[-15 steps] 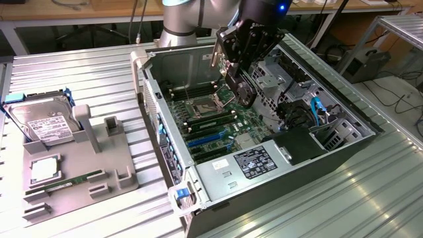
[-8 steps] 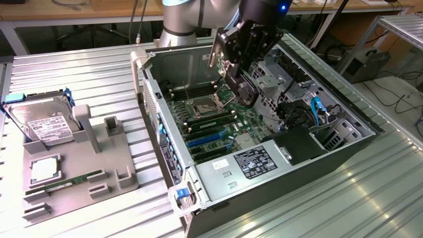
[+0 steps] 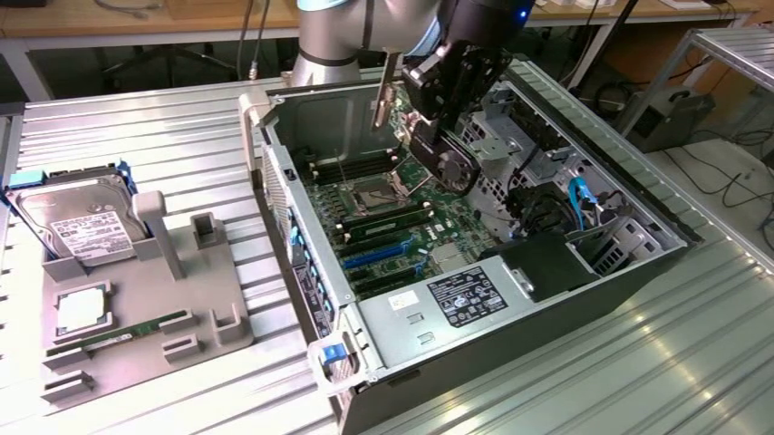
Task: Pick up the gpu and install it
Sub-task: 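Insert the gpu into the slot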
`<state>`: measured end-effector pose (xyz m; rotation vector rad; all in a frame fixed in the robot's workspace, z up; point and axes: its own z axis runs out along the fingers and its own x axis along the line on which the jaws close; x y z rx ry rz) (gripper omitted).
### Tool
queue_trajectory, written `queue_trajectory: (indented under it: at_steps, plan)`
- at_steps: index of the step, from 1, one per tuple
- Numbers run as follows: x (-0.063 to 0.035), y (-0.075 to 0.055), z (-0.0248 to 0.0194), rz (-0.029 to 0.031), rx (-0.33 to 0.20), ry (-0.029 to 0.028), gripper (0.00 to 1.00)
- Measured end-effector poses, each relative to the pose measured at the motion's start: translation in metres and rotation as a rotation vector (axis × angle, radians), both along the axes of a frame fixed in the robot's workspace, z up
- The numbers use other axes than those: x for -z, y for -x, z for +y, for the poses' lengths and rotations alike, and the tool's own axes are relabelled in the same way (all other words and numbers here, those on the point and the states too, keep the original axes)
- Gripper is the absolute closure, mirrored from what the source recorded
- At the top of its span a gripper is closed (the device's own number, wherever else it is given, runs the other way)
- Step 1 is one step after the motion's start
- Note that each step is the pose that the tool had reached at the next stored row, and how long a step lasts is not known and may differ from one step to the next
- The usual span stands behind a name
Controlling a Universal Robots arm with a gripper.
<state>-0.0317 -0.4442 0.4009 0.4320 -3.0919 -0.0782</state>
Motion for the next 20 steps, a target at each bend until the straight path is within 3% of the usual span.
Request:
queue_trajectory:
  at_steps: [10, 15, 20]
  plan:
    - [0.0049, 0.0000, 0.0000, -0.0059, -0.213, -0.0001, 0.74]
    - [0.0084, 0.0000, 0.0000, -0.0089, -0.364, -0.0002, 0.74]
    - [0.0093, 0.0001, -0.0001, -0.0106, -0.457, -0.0004, 0.74]
